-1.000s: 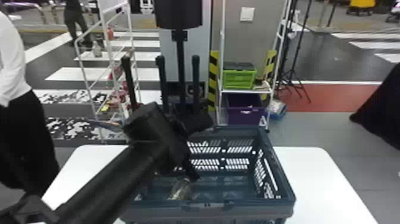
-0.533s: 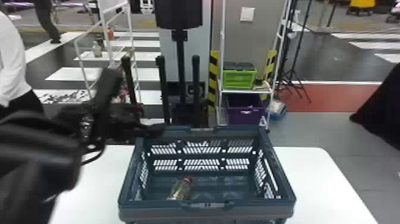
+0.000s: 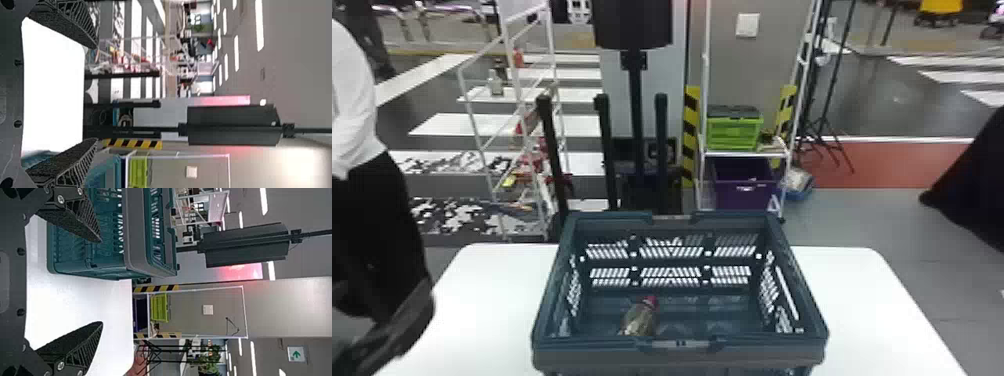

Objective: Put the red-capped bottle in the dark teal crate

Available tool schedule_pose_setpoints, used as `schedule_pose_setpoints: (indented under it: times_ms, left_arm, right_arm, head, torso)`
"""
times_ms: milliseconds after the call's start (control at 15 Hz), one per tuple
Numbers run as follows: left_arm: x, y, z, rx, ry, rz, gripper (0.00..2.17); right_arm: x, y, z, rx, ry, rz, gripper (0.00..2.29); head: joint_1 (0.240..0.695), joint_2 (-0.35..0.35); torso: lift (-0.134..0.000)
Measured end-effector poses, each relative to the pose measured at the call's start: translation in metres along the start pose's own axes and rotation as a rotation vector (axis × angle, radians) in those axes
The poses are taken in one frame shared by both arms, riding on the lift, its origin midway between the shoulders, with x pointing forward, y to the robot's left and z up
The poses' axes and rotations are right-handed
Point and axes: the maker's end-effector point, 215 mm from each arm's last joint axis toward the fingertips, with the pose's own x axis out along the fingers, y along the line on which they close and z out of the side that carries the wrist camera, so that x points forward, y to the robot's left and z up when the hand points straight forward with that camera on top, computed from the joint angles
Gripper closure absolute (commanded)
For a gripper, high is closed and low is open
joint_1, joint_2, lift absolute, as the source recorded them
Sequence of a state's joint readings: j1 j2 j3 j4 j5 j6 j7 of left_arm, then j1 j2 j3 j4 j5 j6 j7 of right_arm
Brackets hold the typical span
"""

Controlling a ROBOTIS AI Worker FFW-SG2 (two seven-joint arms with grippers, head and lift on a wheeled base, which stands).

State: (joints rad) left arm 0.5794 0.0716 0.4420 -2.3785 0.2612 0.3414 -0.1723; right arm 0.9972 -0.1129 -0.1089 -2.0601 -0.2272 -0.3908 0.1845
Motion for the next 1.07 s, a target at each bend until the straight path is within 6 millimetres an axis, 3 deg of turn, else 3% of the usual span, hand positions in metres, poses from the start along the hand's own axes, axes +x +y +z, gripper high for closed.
schedule_pose_setpoints:
  times_ms: [133, 200, 333, 600, 867, 1067]
  left_arm:
    - [-0.048, 0.009, -0.009, -0.028, -0.142, 0.052, 0.04]
    - [-0.070, 0.005, -0.016, -0.037, -0.200, 0.061, 0.04]
    - [-0.090, -0.019, -0.051, -0.047, -0.191, 0.034, 0.04]
    - [-0.100, -0.072, -0.122, -0.042, -0.055, -0.031, 0.04]
    - [-0.103, -0.093, -0.153, -0.029, 0.026, -0.048, 0.03]
    - [-0.105, -0.100, -0.157, -0.007, 0.039, -0.056, 0.03]
  right_arm:
    - [0.004, 0.003, 0.001, -0.002, 0.003, 0.011, 0.14]
    - [0.006, 0.005, 0.003, -0.005, 0.002, 0.017, 0.14]
    - [0.009, 0.009, 0.003, -0.007, 0.002, 0.028, 0.14]
    - [0.012, 0.018, 0.003, -0.008, 0.001, 0.053, 0.14]
    - [0.015, 0.024, 0.001, -0.007, 0.001, 0.068, 0.14]
    - [0.016, 0.025, 0.001, -0.008, 0.001, 0.073, 0.14]
  head:
    - [0.499, 0.000]
    - [0.499, 0.000]
    - [0.499, 0.000]
    - [0.499, 0.000]
    - [0.499, 0.000]
    - [0.499, 0.000]
  torso:
    - [0.000]
    - [0.000]
    - [0.000]
    - [0.000]
    - [0.000]
    - [0.000]
